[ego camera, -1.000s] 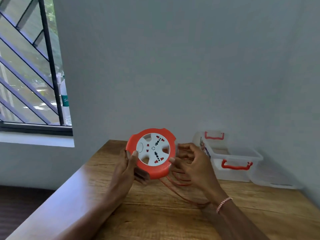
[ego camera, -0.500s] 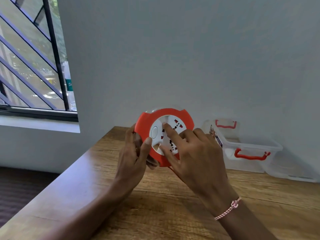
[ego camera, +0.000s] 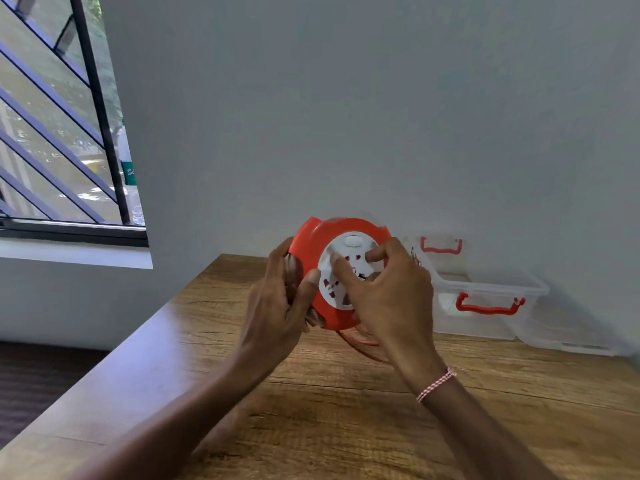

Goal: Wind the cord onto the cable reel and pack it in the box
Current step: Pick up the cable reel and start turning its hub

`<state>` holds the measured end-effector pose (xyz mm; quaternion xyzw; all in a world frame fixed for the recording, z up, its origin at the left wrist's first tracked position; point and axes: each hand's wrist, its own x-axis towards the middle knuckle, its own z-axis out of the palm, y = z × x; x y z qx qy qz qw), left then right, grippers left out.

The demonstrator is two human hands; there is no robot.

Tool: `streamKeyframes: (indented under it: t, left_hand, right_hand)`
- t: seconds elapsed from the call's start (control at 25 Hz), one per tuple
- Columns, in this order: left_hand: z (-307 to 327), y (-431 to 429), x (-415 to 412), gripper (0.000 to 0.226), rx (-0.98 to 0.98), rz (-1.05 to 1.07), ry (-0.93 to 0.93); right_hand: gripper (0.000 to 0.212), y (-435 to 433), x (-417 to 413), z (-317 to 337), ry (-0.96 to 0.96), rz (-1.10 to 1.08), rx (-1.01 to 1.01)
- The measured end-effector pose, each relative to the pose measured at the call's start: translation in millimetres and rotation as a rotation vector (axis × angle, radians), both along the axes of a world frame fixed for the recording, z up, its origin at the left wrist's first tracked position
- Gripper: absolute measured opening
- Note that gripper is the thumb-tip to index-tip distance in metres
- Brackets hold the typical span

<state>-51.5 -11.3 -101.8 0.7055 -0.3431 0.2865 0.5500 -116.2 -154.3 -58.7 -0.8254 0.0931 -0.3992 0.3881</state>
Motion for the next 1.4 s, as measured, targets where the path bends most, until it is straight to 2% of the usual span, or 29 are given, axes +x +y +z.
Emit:
streamKeyframes:
  t: [0.08,0.12,0.16,0.2,0.36,0.44,0.52,0.64,0.8,0.92,1.0,1.08,1.16,1.28,1.32,1.4]
  left_hand:
    - [7.3,-5.4,10.0,0.047,0.042,0.008,-0.061]
    - [8.8,-8.4,14.3,0.047,0.047,0.0,-0.056]
    - [8.0,-10.6,17.5,0.045,0.028,-0.013,-0.023]
    - [5.0,-11.3,19.6,0.043,-0.011,-0.025,0.03]
    - [-10.2,-3.2,21.7,0.041,-0.111,-0.072,0.173]
    - [-11.7,0.6,17.4,0.036,-0.113,-0.097,0.191]
    - [-11.3,0.8,12.8,0.034,-0.109,-0.105,0.189]
    - [-12.2,-1.6,10.7,0.04,-0.123,-0.084,0.168]
    - [-12.4,0.2,6.8,0.05,-0.103,-0.056,0.066]
    - [-11.3,1.9,4.6,0.051,-0.091,-0.014,0.013]
    - [-10.9,1.1,3.3,0.05,-0.078,0.013,-0.018]
    - [-10.8,-1.8,-0.1,0.048,-0.074,0.02,-0.047]
    - [-11.7,-4.2,-1.7,0.048,-0.072,0.038,-0.07]
    - [-13.7,-4.7,1.0,0.047,-0.091,0.068,-0.045]
    - [-13.6,-4.2,2.3,0.046,-0.125,0.07,0.004]
    - [-11.3,-2.7,4.4,0.05,-0.212,0.066,0.112]
  right_hand:
    - [0.045,-1.9,0.7,4.0,0.023,0.209,0.513]
    - [0.041,-4.4,-0.5,5.0,0.036,0.272,0.62]
    - [0.039,-7.0,-2.4,4.9,0.048,0.293,0.594]
    - [0.039,-11.0,-3.8,2.9,0.05,0.263,0.453]
    - [0.046,-35.1,-4.2,-9.2,-0.11,0.002,-0.443]
    - [0.052,-39.5,-3.7,-13.9,-0.174,-0.021,-0.715]
    - [0.06,-36.5,-3.8,-15.9,-0.166,-0.031,-0.856]
    - [0.065,-30.9,-4.6,-15.9,-0.189,-0.049,-0.953]
    - [0.062,-29.6,-8.0,-16.7,-0.242,-0.075,-0.988]
    - [0.064,-25.6,-10.8,-17.5,-0.252,-0.055,-0.872]
    - [0.067,-21.8,-10.5,-15.4,-0.203,-0.036,-0.703]
    - [0.07,-13.5,-10.5,-13.9,-0.132,-0.025,-0.421]
    - [0.063,-3.8,-9.6,-12.7,-0.047,0.009,-0.063]
    - [0.047,-1.0,-9.6,-8.7,0.063,0.273,0.54]
    - [0.041,-2.6,-11.2,-5.2,0.085,0.369,0.657]
    - [0.032,-7.8,-13.0,-0.6,0.074,0.45,0.643]
